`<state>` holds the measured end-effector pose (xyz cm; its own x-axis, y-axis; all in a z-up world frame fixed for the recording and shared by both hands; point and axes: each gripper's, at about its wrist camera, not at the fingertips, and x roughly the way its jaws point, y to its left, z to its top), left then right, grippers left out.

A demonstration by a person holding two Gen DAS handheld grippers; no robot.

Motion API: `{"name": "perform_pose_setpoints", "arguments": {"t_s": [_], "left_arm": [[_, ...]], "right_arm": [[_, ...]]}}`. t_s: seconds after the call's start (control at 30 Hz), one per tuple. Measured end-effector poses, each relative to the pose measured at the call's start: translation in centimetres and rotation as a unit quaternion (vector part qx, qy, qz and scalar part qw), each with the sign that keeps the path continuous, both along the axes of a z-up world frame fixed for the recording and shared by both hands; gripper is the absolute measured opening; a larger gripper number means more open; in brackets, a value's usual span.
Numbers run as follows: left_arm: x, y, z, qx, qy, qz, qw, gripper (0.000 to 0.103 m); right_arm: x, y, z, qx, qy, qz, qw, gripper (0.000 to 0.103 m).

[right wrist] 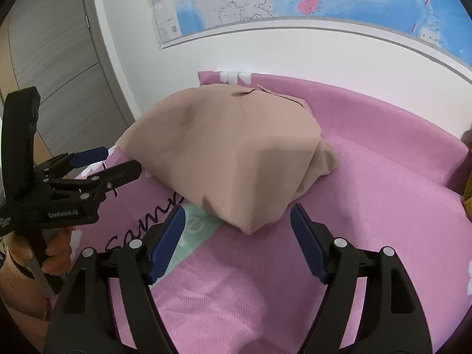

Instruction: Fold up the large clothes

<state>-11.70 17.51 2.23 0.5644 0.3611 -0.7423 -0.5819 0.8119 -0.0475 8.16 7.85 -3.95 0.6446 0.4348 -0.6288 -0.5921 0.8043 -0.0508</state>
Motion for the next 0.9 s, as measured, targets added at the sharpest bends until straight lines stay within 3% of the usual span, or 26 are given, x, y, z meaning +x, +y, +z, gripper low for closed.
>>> {"name": "perform_pose_setpoints", "arguments": {"t_s": [0.17, 0.33, 0.47, 0.53, 0.7, 0.9], "left_arm": [[1.3, 1.4, 0.1, 0.004, 0.007, 0.003, 1.0000, 0.096], [3.4, 3.3, -0.2, -0.001, 0.017, 0.004, 0.9998, 0.096], [5.2, 4.2, -0.7, 0.007, 0.031, 0.005, 0.9995, 0.096], [6.0, 4.6, -1.0, 0.008, 0.041, 0.003, 0.9991, 0.096], [6.9, 6.0, -2.5, -0.022, 0.056, 0.004, 0.9982, 0.096], [6.1, 5.4, -2.3, -0.025, 0.047, -0.011, 0.9985, 0.095]], "right_arm": [[3.3, 2.1, 2.2, -0.012, -0.018, -0.004, 1.000, 0.072], [8.8, 5.0, 4.0, -0.005, -0.006, -0.015, 1.000, 0.056], [12.3, 6.9, 3.2, -0.024, 0.010, -0.025, 0.999, 0.052], [13.5, 7.6, 1.6, -0.065, 0.022, -0.030, 0.997, 0.050], [13.5, 5.9, 0.4, -0.083, 0.028, -0.061, 0.994, 0.057], [9.2, 4.1, 1.8, -0.056, 0.010, -0.022, 0.998, 0.057]]}}
